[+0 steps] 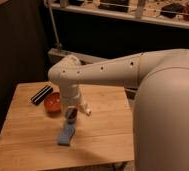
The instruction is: Place the white sponge in the ceramic bowl
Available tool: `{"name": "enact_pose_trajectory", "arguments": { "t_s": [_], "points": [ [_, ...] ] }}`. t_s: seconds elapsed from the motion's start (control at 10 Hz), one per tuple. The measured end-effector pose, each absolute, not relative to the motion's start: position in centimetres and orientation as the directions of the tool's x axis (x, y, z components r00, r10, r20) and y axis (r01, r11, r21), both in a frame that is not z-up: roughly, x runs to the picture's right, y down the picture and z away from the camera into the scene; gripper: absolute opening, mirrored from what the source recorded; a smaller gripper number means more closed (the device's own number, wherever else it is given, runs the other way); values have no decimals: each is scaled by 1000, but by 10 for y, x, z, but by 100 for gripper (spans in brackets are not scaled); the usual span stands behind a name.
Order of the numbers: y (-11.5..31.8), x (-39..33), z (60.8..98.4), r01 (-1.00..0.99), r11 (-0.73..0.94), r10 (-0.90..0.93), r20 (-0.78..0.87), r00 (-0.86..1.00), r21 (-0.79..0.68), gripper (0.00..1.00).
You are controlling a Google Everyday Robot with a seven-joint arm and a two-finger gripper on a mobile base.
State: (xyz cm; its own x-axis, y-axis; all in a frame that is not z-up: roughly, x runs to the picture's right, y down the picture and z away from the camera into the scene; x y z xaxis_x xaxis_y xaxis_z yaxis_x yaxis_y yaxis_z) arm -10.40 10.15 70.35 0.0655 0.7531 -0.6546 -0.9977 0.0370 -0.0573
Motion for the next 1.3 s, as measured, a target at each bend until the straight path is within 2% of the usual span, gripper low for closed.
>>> {"name": "enact_pose_trajectory", "arguments": {
  "t_s": [0.7, 1.2, 1.3],
  "points": [
    [110, -110, 697, -1000, 21, 767, -641, 27, -17, 65],
    [173, -147, 673, -1000, -24, 763, -646, -30, 17, 65],
    [172, -143, 674, -999, -31, 765, -643, -43, 31, 65]
  ]
}}
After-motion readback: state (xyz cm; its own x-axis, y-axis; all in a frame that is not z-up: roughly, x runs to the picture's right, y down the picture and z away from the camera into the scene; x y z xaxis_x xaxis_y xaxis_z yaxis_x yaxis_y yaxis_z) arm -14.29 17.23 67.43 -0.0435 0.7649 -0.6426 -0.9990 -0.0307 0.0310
